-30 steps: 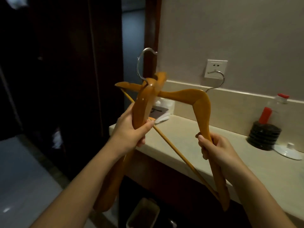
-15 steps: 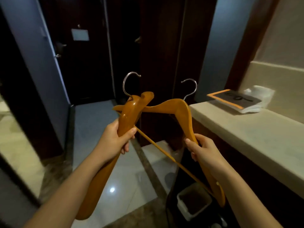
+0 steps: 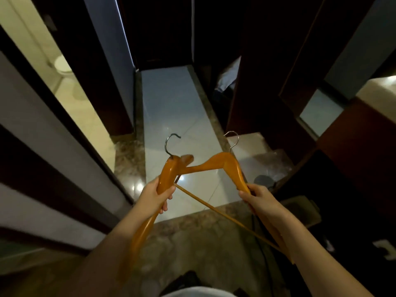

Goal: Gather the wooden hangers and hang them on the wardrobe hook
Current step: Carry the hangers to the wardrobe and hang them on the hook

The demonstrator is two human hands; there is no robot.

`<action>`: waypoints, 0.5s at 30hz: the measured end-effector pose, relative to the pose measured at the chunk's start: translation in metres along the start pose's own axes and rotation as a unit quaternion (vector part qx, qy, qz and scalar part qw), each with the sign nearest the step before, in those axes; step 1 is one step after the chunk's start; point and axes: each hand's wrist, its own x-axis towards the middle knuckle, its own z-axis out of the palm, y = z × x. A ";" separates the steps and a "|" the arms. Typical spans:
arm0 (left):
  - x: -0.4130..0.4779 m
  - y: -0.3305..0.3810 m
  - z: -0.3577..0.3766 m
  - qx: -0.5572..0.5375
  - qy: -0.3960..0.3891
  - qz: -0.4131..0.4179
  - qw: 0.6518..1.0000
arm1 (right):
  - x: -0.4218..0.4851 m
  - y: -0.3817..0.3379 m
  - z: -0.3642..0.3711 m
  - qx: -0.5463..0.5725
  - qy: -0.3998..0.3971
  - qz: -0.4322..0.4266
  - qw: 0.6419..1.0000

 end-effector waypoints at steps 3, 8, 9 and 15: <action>0.002 -0.044 -0.015 -0.013 -0.004 -0.050 0.999 | 0.016 0.007 0.021 -0.008 -0.008 0.039 0.999; 0.007 -0.087 -0.031 -0.016 -0.015 -0.111 0.994 | 0.037 0.009 0.040 -0.055 -0.004 0.076 0.996; 0.010 -0.092 -0.032 -0.011 -0.019 -0.117 0.993 | 0.042 0.011 0.042 -0.065 -0.006 0.080 0.995; 0.021 -0.112 -0.036 -0.041 -0.076 -0.212 0.973 | 0.079 0.022 0.048 -0.158 -0.011 0.097 0.983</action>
